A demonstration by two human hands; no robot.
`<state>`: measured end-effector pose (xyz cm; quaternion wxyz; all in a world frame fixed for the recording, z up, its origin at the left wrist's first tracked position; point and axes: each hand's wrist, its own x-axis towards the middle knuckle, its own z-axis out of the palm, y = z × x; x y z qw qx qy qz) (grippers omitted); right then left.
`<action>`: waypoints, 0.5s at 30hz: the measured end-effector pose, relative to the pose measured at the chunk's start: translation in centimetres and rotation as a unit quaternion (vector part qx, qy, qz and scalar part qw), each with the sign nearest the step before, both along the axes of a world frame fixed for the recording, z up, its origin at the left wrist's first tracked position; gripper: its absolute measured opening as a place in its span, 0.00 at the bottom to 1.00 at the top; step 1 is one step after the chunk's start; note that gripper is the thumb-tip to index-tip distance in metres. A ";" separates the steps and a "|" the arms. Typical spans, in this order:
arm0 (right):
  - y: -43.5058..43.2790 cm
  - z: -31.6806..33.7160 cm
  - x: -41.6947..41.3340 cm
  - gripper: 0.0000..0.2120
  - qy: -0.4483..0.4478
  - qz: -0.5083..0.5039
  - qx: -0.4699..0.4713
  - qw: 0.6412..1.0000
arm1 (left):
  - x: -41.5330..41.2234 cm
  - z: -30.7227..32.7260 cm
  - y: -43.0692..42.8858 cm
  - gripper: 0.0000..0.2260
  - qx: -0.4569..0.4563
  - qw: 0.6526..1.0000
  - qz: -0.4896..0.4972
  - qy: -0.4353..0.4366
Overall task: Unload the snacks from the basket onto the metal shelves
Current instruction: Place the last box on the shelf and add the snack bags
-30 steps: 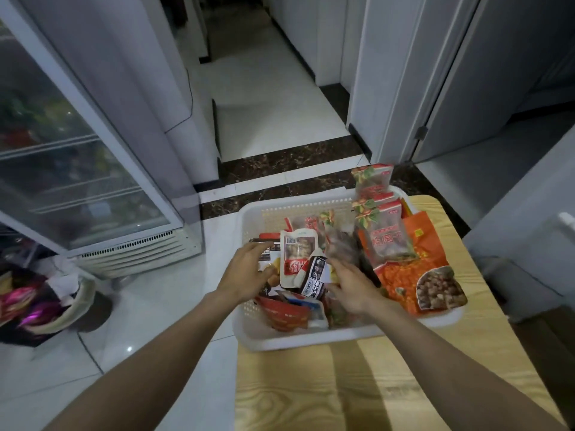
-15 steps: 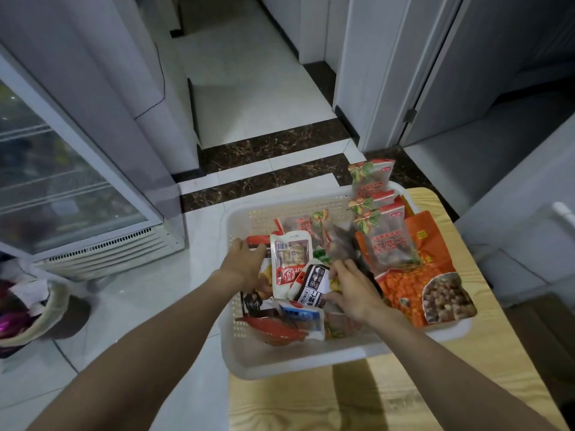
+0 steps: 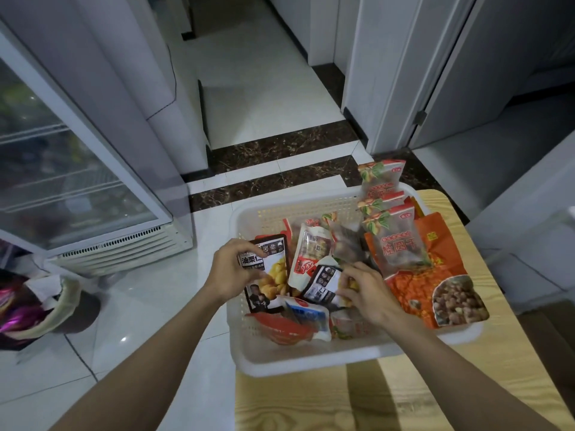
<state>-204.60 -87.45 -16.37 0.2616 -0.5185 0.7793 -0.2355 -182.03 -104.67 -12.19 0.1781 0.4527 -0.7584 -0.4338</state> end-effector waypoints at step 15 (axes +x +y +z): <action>1.2 11.9 1.6 0.07 -0.229 -0.222 -0.251 0.914 | 2.5 9.4 5.0 0.17 0.057 0.970 0.059 0.229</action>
